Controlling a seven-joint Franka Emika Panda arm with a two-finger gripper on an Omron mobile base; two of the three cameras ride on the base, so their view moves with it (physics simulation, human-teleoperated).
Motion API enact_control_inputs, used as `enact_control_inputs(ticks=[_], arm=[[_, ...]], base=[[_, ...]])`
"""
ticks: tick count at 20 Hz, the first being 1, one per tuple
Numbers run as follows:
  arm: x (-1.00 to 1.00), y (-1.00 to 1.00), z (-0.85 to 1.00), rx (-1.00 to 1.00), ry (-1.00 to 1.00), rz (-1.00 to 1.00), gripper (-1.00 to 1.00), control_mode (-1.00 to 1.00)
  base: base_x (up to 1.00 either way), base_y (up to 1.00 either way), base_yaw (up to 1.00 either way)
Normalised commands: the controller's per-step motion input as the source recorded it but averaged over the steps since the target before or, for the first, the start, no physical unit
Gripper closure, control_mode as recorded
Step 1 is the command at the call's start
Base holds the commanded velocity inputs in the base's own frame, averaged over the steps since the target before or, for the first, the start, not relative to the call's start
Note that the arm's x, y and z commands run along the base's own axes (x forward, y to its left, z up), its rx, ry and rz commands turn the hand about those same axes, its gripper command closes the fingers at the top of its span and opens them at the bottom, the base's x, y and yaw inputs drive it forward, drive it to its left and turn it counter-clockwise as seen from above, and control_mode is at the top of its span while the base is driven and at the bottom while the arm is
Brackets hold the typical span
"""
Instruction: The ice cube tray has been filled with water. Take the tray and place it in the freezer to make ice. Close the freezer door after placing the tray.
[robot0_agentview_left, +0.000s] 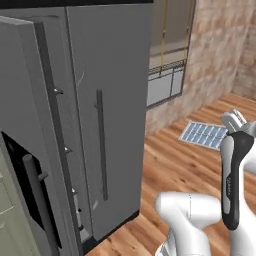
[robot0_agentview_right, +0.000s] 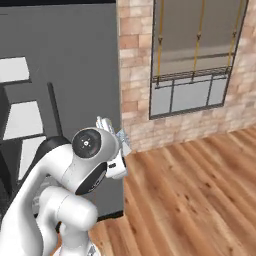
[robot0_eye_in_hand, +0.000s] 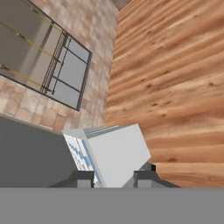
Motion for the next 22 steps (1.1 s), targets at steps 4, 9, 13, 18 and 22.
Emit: enact_control_inputs(ticks=[4, 9, 13, 18, 22], arm=[[0.00, 0.00, 0.00, 0.00, 0.00, 0.00, 1.00, 1.00], [0.00, 0.00, 0.00, 0.00, 0.00, 0.00, 1.00, 1.00], [0.00, 0.00, 0.00, 0.00, 0.00, 0.00, 1.00, 1.00], [0.00, 0.00, 0.00, 0.00, 0.00, 0.00, 1.00, 1.00], [0.00, 0.00, 0.00, 0.00, 0.00, 0.00, 1.00, 1.00]], base=[[0.39, -0.09, 0.57], [0.37, -0.09, 0.56], [0.35, -0.07, 0.55], [0.30, -0.02, 0.53], [0.30, 0.00, 0.50]])
